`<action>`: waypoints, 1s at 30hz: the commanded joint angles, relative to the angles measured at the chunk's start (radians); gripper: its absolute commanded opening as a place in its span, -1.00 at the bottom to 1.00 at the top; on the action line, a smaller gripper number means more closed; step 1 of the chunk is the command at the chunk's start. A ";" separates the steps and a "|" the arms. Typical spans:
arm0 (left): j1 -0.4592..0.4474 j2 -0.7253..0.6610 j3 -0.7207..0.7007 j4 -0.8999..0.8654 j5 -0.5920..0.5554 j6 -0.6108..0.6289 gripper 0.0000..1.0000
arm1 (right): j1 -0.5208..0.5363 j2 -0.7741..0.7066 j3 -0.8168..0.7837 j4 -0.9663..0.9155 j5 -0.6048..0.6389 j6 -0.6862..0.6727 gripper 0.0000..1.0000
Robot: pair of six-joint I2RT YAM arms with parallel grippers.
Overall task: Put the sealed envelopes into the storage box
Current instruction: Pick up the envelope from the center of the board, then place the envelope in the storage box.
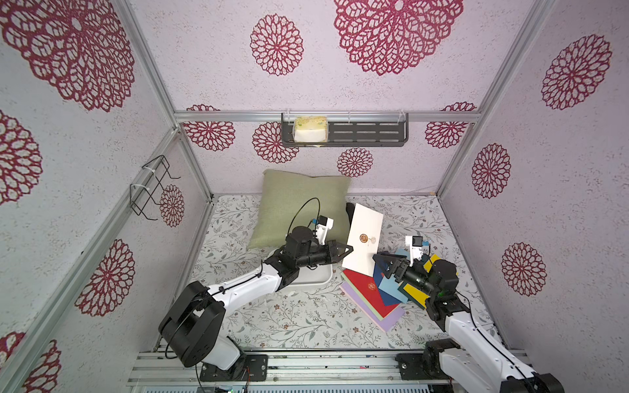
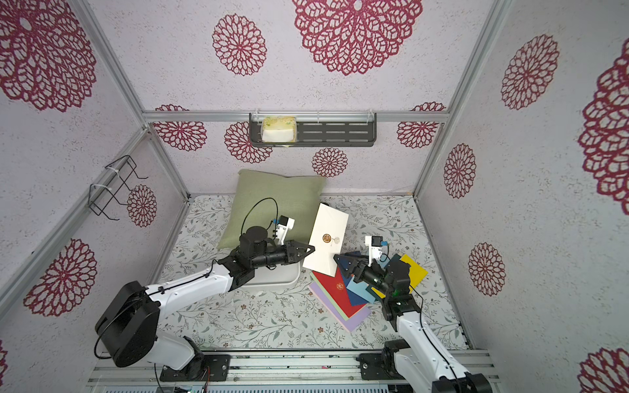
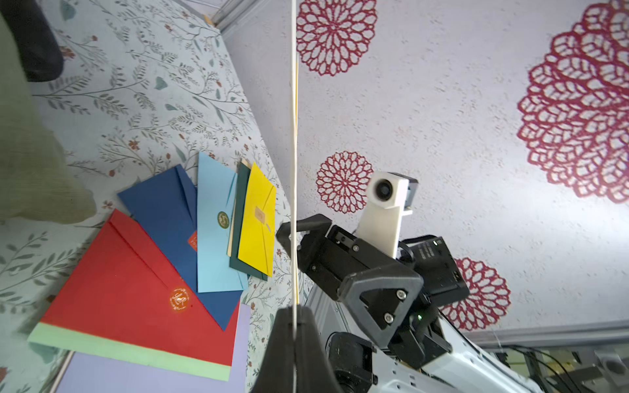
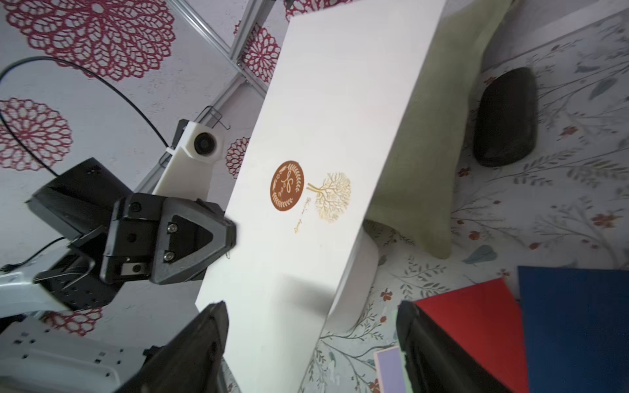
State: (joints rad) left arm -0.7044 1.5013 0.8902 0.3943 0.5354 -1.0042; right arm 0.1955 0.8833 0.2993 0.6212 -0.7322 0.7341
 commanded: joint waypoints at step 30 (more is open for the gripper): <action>0.467 -0.577 -0.244 -0.895 -0.596 0.106 0.79 | 0.369 0.506 0.775 -0.889 0.224 -1.011 -1.00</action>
State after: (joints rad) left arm -0.2790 0.9955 0.6582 -0.2775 0.0555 -0.9478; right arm 0.5098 1.3258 0.9760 -0.0151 -0.5995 0.0299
